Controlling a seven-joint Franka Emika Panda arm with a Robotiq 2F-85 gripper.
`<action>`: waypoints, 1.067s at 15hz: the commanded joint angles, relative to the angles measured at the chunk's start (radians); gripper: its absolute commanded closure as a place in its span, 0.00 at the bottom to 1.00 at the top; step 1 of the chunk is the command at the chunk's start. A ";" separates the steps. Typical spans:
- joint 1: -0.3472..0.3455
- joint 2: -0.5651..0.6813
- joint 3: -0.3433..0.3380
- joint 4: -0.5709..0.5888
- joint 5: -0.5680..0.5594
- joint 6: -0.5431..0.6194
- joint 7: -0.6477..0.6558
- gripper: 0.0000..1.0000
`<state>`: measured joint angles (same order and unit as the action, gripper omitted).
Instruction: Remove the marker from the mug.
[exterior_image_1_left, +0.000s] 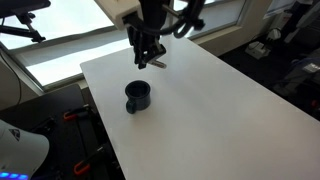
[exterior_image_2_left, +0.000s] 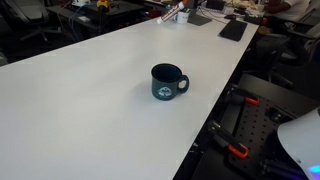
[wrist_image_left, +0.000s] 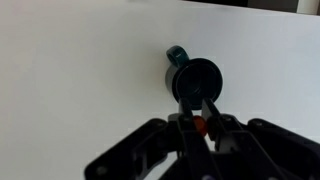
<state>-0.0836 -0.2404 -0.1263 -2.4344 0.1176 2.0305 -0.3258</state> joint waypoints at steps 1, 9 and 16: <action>-0.012 0.055 -0.027 -0.004 0.006 0.026 0.011 0.95; -0.040 0.259 -0.050 0.032 0.113 0.020 -0.008 0.95; -0.086 0.390 -0.046 0.063 0.135 0.041 -0.016 0.95</action>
<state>-0.1436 0.1008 -0.1790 -2.3958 0.2309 2.0584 -0.3275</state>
